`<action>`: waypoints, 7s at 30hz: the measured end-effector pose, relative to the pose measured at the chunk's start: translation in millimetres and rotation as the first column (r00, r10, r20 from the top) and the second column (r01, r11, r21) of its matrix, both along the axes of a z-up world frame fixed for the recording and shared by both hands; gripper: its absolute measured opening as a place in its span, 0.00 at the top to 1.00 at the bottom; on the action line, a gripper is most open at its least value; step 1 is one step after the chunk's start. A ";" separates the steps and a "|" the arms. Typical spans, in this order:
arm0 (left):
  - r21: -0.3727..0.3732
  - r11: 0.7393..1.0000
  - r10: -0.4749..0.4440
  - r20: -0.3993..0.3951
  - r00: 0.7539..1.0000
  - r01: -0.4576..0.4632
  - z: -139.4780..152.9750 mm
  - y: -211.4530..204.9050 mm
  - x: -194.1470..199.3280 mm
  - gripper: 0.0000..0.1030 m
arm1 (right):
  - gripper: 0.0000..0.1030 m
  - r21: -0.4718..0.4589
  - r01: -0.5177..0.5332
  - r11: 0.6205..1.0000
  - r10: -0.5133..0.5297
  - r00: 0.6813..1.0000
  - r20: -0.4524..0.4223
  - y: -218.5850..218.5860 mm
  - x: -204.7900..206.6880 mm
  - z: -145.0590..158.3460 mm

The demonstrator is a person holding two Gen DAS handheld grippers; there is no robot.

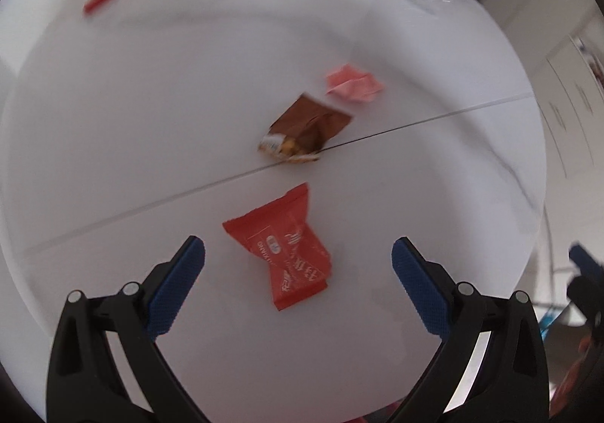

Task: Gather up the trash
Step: 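Return to the table and grasp the red candy wrapper with the left tool, then grasp the pink tissue with the right tool while the left tool holds the red wrapper, then carry red wrapper and pink tissue to the wastebasket and open both tools, then grasp the brown snack bag with the left tool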

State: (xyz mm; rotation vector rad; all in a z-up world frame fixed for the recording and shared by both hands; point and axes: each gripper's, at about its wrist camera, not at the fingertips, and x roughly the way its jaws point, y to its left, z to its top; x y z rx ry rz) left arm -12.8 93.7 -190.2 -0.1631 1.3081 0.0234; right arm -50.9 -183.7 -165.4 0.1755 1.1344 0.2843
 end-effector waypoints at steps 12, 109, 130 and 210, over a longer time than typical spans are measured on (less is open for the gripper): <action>-0.033 0.999 0.028 -0.096 0.995 -0.031 -24.8 -11.6 2.2 0.66 | 0.03 -0.014 0.006 1.000 -0.006 1.000 0.003 10.4 4.9 0.7; 0.006 0.864 -0.499 0.141 0.855 0.503 62.4 -89.3 13.2 0.69 | 0.66 -0.151 0.353 0.923 -0.365 0.929 -0.062 -93.3 -57.3 -35.7; 0.010 0.651 -0.758 0.063 0.649 0.759 39.2 -307.1 -37.3 0.69 | 0.06 -0.227 0.464 0.856 -0.500 0.855 -0.139 -194.9 -104.5 -106.7; 0.078 0.937 -0.343 0.025 0.939 0.340 -42.5 -36.5 75.3 0.59 | 0.03 -0.209 0.144 0.967 -0.145 0.989 0.011 11.5 28.4 14.2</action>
